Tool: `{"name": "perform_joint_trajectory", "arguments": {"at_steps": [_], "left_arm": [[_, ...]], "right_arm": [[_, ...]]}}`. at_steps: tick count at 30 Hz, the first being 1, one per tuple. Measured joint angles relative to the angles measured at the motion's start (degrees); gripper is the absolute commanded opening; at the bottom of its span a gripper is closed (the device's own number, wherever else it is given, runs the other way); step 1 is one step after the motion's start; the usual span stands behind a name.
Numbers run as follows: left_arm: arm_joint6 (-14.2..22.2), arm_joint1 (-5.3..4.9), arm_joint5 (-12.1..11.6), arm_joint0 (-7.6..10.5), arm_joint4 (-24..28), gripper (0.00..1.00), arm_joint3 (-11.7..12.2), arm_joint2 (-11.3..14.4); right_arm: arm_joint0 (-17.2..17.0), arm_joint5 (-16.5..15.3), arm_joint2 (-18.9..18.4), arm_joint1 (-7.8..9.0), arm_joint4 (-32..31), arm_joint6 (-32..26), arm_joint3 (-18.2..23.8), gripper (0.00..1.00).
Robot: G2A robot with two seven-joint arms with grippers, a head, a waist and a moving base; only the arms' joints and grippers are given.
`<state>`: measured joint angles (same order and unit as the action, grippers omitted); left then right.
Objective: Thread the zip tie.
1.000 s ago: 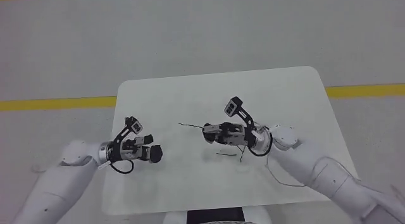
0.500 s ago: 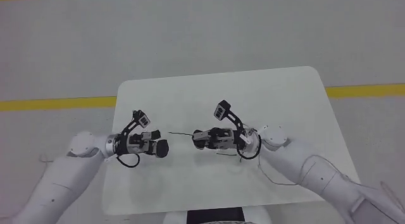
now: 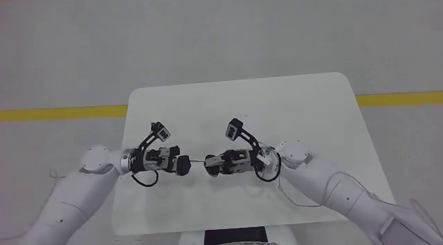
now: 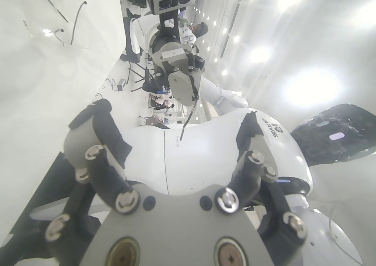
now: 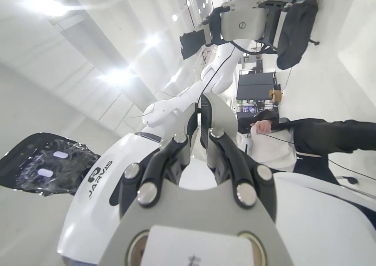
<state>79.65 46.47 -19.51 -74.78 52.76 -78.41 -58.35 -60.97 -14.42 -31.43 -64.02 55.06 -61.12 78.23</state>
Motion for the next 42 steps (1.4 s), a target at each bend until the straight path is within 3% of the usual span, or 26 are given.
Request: {"name": "perform_joint_trajectory", "arguments": {"at_steps": [6, 13, 20, 27, 32, 42], "left_arm": [[0.0, -0.32, 0.0, 1.03, -1.3, 1.0, -1.7, 2.7], [-0.1, -0.32, 0.1, 1.01, -1.3, 1.0, -1.7, 2.7], [0.0, -0.24, 0.0, 0.43, -1.8, 1.0, -3.9, 3.3], [0.0, -0.31, 0.0, 0.52, -2.4, 1.0, -3.9, 3.3], [-2.2, -0.26, 0.5, 0.1, -3.0, 1.0, -4.7, 3.0], [-1.2, -0.59, 0.7, -1.35, -1.8, 1.0, -4.7, 1.1]], "right_arm": [[0.6, 1.3, 1.2, -1.61, 0.3, -3.5, -1.7, 0.0], [0.6, 1.3, 1.2, -1.62, 0.3, -3.4, -1.7, 0.0], [-0.8, 2.7, -0.2, -1.76, -1.9, 0.4, -0.6, 0.0], [-1.0, 2.8, -0.4, -1.77, -2.4, 1.2, -0.5, 0.0], [-2.1, 2.0, -2.0, -1.6, -4.4, 2.4, 1.1, 0.0], [-4.0, 2.2, -5.4, -1.18, -6.5, 1.0, 3.4, 0.0]]}}
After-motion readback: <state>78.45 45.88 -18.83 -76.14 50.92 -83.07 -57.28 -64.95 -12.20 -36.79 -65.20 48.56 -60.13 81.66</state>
